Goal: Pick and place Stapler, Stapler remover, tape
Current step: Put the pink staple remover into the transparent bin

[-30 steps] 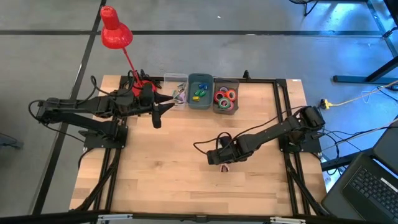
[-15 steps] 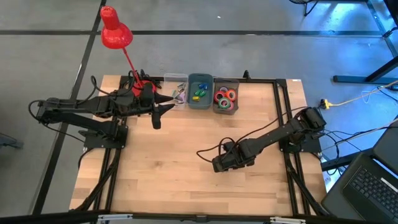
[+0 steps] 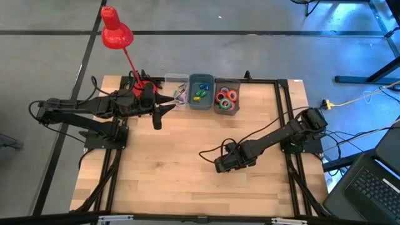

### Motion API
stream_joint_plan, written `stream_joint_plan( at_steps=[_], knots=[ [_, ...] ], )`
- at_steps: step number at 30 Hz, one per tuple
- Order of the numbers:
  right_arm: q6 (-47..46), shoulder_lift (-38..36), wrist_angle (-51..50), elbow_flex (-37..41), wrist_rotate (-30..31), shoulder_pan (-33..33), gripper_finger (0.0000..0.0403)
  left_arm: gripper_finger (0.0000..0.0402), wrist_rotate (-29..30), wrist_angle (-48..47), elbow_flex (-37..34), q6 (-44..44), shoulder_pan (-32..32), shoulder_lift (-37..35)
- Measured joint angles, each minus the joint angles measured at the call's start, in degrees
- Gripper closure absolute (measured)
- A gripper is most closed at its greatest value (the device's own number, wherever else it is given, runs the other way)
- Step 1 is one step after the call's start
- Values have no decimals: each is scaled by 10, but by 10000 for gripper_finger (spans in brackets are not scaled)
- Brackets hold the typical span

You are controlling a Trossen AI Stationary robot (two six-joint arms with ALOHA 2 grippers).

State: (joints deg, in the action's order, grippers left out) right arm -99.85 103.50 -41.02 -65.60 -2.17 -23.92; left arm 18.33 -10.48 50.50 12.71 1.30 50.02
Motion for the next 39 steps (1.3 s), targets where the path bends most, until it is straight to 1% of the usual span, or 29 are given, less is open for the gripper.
stream_joint_plan(
  at_steps=[5, 22, 31, 39],
  knots=[
    [2, 0, 21, 14, 0, 0, 206, 263, 0, 0, 0, 0, 0, 0],
    [26, 28, 63, 12, 0, 5, 207, 263, 0, 0, 0, 0, 0, 0],
    [26, 32, 62, 15, -9, 5, 242, 263, 0, 0, 0, 0, 0, 0],
    [26, 31, 63, 15, -9, 5, 247, 263, -2, 0, 0, 0, 0, 0]
  ],
)
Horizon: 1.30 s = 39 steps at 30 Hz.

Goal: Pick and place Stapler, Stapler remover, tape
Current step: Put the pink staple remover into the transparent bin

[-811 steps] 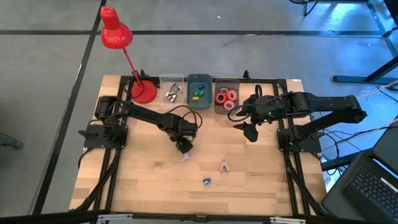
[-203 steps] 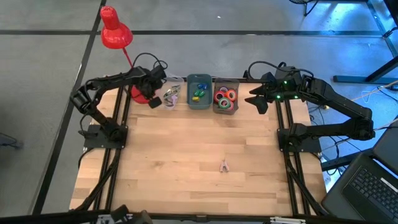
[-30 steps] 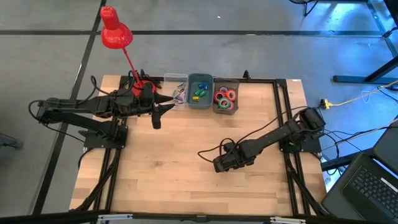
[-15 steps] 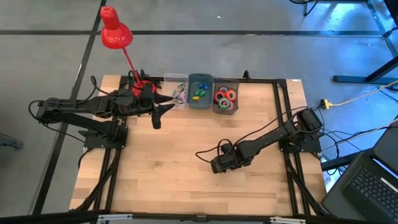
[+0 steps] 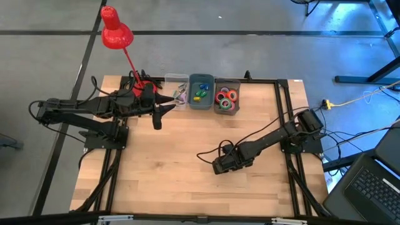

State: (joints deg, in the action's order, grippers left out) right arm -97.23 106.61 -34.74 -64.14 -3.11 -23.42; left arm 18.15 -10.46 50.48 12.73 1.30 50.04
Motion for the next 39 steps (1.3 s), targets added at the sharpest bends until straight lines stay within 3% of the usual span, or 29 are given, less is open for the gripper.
stream_joint_plan(
  at_steps=[4, 10, 16, 21, 28, 32, 39],
  knots=[
    [0, 0, 1, 0, 0, 0, 276, 263, 0, 0, 0, 0, 0, 0],
    [1, -1, 5, 0, 1, 0, 375, 263, 0, 0, 0, 0, 0, 0],
    [13, -1, 5, -24, 25, 0, 374, 263, -1, 0, 0, 0, 0, 0],
    [58, -24, -36, -82, 92, 0, 374, 263, -13, 0, 0, 3, 0, 0],
    [136, -82, -219, -229, 275, 0, 374, 263, -122, 5, 0, 65, 0, 1],
    [245, -108, -237, -322, 381, 6, 374, 263, -204, 58, 0, 108, 0, 18],
    [461, -105, -183, -438, 402, 37, 374, 263, -398, 309, 0, 185, 0, 114]
  ],
)
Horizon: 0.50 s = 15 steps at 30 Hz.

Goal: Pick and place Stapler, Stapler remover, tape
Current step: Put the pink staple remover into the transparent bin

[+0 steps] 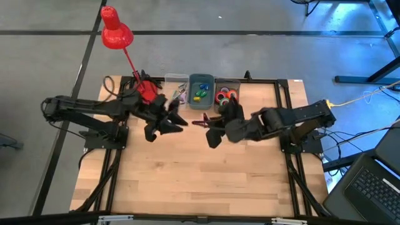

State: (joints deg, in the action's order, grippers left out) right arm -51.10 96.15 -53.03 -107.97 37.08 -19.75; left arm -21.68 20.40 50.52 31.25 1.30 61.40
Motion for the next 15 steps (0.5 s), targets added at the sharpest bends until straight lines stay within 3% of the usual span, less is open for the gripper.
stream_joint_plan(
  at_steps=[4, 15],
  knots=[
    [52, 1, 1, -39, 5, 5, 374, 263, -62, 101, -1, 56, 0, 51],
    [94, 1, 28, -51, 4, 5, 374, 263, -99, 245, 0, 91, 9, 108]
  ],
)
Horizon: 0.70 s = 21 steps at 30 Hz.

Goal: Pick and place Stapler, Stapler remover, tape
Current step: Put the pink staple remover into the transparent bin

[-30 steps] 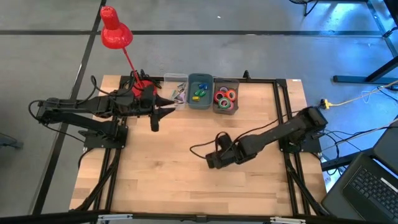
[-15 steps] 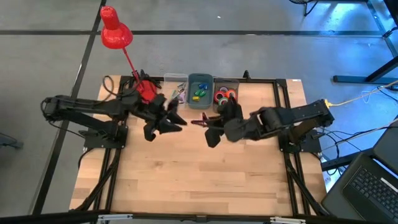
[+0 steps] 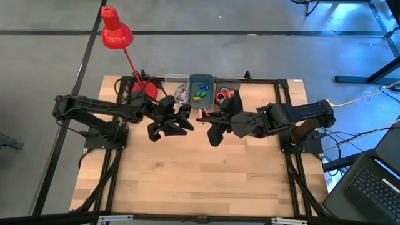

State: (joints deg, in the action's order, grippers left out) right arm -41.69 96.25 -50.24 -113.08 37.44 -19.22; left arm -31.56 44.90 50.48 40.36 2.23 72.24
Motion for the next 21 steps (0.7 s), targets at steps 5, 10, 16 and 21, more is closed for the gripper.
stream_joint_plan(
  at_steps=[5, 10, 16, 21],
  knots=[
    [26, 0, 34, 0, -17, 0, 374, 263, -18, 36, 0, 11, 14, 13],
    [47, 0, 53, 0, -27, 0, 374, 263, -61, 104, 0, 49, 28, 30],
    [47, 0, 57, 0, -27, 0, 374, 263, -81, 171, 0, 98, 36, 47],
    [49, 0, 71, 0, -27, 0, 374, 263, -88, 168, 0, 100, 52, 65]
  ],
)
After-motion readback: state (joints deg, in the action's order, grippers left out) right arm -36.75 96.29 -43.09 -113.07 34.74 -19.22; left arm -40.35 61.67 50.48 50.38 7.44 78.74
